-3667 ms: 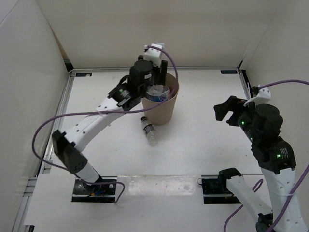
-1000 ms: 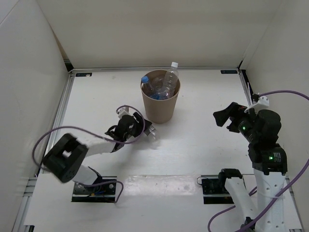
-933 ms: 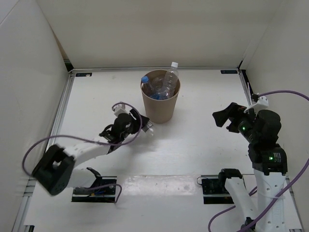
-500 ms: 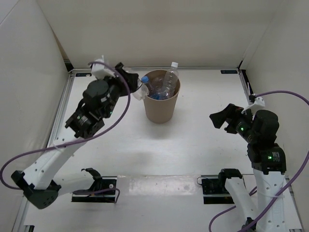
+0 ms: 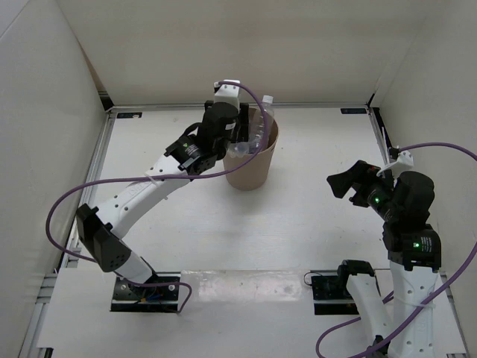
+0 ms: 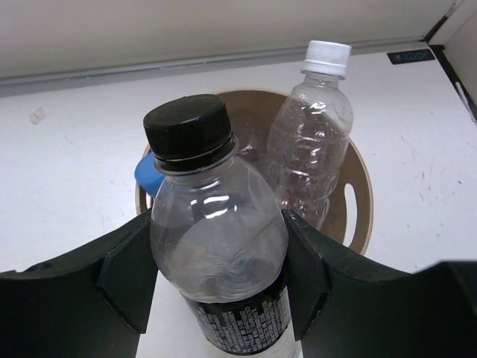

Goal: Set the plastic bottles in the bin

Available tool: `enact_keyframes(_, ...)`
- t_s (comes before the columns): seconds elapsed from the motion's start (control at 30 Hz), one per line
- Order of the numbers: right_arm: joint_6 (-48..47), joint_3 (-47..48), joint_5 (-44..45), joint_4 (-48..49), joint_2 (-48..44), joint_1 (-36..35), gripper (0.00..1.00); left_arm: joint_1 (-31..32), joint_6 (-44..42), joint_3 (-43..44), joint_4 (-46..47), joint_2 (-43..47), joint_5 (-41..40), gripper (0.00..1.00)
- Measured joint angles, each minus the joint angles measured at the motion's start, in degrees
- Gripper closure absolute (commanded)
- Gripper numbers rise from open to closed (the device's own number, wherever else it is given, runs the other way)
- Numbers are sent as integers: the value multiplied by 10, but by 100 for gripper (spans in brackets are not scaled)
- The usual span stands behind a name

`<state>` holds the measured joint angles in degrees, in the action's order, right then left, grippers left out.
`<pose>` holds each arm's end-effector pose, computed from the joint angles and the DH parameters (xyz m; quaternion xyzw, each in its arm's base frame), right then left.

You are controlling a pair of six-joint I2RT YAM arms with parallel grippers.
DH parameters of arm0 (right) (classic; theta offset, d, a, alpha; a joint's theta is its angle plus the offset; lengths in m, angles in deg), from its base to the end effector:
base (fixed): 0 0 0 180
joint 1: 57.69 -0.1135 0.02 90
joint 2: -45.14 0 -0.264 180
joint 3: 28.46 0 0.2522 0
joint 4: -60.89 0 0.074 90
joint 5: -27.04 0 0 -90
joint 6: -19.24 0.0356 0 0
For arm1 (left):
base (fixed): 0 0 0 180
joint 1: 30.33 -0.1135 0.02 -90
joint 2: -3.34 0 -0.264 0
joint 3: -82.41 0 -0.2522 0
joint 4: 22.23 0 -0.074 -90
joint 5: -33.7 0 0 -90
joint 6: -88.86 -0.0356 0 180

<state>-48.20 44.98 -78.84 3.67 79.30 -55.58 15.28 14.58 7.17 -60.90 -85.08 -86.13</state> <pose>0.1000 0.0061 0.3881 0.0917 0.7998 0.2134 0.5535 0.2587 -0.2390 0.4085 0.0685 0.8125 -0.0905 0.5718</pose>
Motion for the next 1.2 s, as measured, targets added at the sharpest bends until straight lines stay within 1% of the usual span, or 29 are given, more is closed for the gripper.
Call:
enact_keyframes(0.2,-3,0,-4,-1,-1,0,10,25,-32,45,0,-40,-41,32)
enact_keyframes(0.27,-3,0,-4,-1,-1,0,10,30,-38,56,1,-53,-48,29)
enact_keyframes(0.33,-3,0,-4,-1,-1,0,10,32,-43,61,0,-62,-54,28)
enact_keyframes(0.37,-3,0,-4,-1,-1,0,10,32,-45,62,0,-66,-57,25)
enact_keyframes(0.5,-3,0,-4,-1,-1,0,10,32,-57,73,0,-82,-71,22)
enact_keyframes(0.6,-3,0,-5,-1,-1,0,10,31,-69,100,-4,-103,-80,13)
enact_keyframes(0.63,-3,0,-5,-1,-1,0,10,31,-72,112,-7,-111,-85,9)
enact_keyframes(0.67,-3,0,-6,-1,-1,0,10,31,-75,121,-7,-118,-88,0)
enact_keyframes(0.9,-5,0,-6,-1,-1,0,10,31,-77,164,-42,-148,-118,0)
enact_keyframes(0.97,-5,0,-6,-1,0,0,10,31,-71,164,-54,-137,-132,0)
enact_keyframes(1.03,-5,0,-6,-1,1,0,10,31,-64,145,-52,-106,-141,0)
enact_keyframes(1.1,-5,0,-7,-1,4,0,10,31,-57,85,-45,-43,-146,0)
enact_keyframes(1.2,-5,0,-10,-1,11,0,10,31,-41,-24,-46,80,-156,0)
